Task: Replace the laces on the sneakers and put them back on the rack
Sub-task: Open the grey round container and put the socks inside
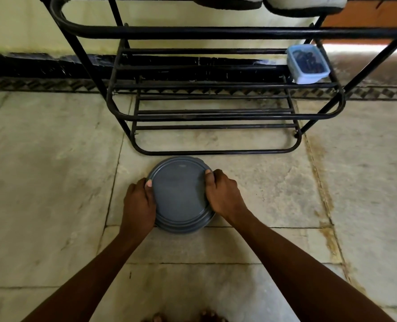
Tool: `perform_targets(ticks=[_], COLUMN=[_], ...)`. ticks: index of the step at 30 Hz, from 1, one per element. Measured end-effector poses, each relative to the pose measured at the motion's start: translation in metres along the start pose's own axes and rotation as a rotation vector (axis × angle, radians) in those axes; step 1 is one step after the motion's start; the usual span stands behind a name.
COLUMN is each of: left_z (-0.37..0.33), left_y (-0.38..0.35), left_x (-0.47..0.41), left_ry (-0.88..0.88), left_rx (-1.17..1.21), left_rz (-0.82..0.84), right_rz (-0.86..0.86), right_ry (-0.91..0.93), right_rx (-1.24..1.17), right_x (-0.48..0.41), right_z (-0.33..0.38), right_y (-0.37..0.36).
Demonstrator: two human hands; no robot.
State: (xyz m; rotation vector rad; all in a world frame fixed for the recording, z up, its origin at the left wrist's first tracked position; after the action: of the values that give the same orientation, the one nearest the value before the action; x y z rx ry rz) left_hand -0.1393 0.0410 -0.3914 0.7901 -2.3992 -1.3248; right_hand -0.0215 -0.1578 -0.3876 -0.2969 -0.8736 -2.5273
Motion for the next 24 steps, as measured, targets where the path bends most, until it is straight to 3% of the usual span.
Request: perform_targets(ticks=[6,11,24], left_z=[-0.001,0.001,-0.004], left_y=[-0.007,-0.007,-0.009], left_x=[-0.006,-0.010,-0.001], left_ry=[0.084,0.127,0.166], left_rx=[-0.042,-0.061,-0.082], left_rz=[0.084,0.112,0.063], right_rz=[-0.145,-0.098,-0.112], right_ry=[-0.051,-0.071,-0.071], right_rx=[0.217,0.369,0.405], right_x=[-0.009,-0.014,-0.012], right_z=[-0.001,0.003,0.002], right_y=[-0.005,0.001,0.003])
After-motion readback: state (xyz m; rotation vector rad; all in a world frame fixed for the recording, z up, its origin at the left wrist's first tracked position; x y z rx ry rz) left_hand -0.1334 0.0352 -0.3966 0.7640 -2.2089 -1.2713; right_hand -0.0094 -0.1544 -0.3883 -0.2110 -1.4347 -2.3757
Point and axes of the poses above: each hand's wrist, its own x-axis away from the middle knuckle, its own y-axis out of the back of the hand, z = x × y, the point moved 5 cm from there along -x, towards the middle knuckle, and after that the axes turned 10 degrees about -x, right-handed, at the moved point
